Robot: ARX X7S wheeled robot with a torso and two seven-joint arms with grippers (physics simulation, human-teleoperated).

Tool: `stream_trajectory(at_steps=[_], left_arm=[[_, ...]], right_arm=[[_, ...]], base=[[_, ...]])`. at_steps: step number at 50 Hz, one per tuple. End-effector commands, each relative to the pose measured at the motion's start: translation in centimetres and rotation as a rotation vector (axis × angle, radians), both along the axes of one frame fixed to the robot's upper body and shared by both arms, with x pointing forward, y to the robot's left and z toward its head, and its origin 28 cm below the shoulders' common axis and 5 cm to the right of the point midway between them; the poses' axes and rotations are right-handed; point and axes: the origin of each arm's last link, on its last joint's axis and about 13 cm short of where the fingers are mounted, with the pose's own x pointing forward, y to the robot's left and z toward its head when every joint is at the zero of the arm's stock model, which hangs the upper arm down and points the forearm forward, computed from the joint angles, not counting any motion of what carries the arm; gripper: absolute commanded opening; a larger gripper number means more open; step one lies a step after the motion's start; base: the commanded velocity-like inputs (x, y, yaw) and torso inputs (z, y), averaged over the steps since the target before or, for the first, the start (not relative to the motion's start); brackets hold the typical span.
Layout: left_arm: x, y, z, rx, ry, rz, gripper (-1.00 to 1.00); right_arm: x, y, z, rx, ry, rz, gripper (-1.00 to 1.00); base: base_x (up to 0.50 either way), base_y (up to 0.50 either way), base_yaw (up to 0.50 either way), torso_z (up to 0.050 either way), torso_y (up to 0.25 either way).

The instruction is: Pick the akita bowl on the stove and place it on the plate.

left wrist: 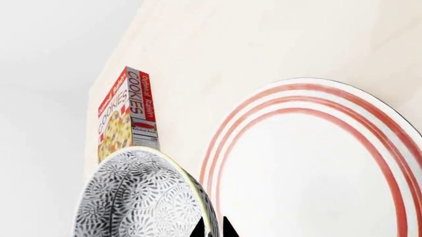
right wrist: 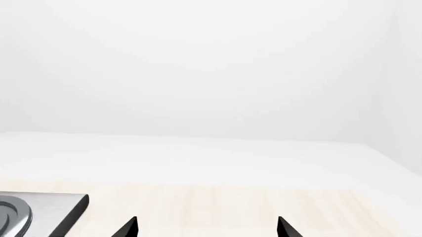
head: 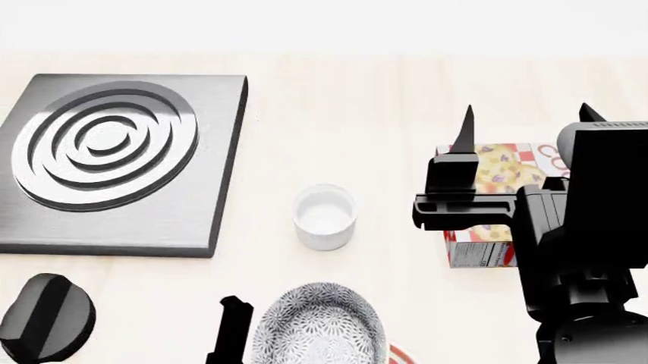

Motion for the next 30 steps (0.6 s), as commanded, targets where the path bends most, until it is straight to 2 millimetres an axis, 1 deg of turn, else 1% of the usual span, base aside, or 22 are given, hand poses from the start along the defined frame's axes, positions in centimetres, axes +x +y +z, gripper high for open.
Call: stream_trajectory(at_steps=[1,30], left_arm=[[0.0,-0.8,0.2,-0.034,-0.005,-0.033,-1.00],[-0.6,-1.5,-2.3,-0.048,0.035,-0.037,-1.00]], right_arm=[[0.0,-0.2,0.1,0.013,-0.008,-0.010,1.00],[0.1,-0.2,0.0,0.012,-0.008,-0.009,1.00]], base=[[0.00,0.00,0.00,0.000,0.000],[0.00,0.00,0.00,0.001,0.000]])
